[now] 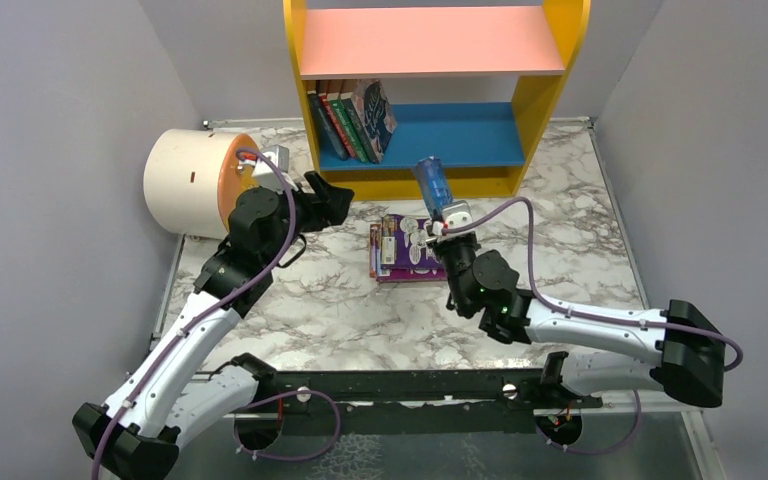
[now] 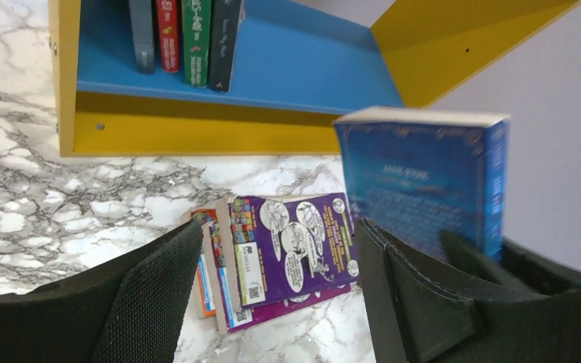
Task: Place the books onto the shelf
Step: Pick up the book from the center of the board.
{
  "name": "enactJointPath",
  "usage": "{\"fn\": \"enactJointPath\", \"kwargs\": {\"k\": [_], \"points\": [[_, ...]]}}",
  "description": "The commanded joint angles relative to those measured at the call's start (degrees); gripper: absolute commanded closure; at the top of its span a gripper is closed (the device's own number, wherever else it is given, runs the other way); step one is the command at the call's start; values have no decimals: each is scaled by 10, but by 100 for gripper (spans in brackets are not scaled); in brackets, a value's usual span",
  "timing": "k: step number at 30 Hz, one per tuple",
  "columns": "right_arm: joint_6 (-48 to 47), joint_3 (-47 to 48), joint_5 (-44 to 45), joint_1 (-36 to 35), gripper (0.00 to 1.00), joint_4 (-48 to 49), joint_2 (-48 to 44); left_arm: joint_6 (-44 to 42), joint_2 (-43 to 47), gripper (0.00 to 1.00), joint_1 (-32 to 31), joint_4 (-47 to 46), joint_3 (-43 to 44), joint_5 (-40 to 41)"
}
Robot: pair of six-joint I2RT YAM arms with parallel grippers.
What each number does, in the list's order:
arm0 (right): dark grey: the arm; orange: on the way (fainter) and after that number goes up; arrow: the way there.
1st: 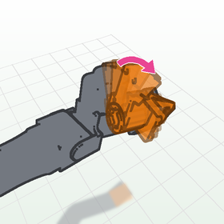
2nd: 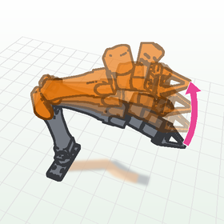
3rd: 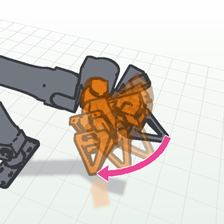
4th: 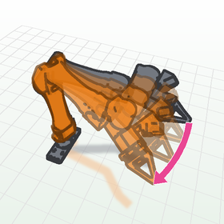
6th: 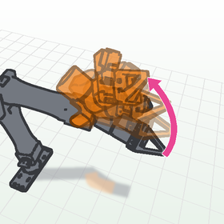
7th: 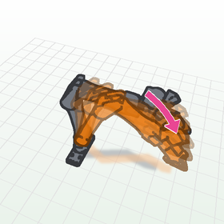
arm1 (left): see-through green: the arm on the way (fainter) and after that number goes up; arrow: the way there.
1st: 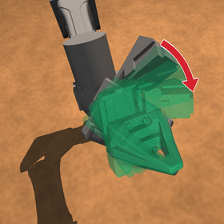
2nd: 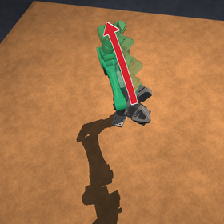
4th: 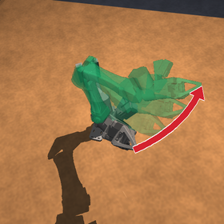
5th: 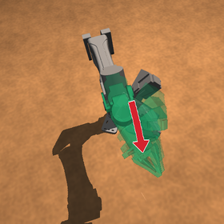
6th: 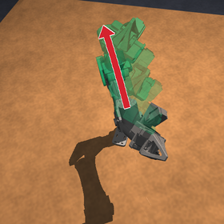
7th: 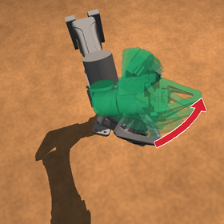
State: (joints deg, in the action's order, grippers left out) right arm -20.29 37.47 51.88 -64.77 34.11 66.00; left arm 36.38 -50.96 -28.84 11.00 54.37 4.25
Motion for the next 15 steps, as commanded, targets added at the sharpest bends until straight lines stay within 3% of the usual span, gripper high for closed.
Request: {"fn": "enactJointPath", "kwargs": {"k": [1, 12, 15], "points": [[-69, 56, 4, 17, 99, 219, 32, 1, -2, 33, 2, -51, -39, -10], [20, 82, -64, 28, 99, 131, 40, 9, -38, 33, 2, -103, -82, -41], [57, 54, -120, 29, 99, 114, 22, 14, -46, 26, 1, -146, -98, -70]]}}
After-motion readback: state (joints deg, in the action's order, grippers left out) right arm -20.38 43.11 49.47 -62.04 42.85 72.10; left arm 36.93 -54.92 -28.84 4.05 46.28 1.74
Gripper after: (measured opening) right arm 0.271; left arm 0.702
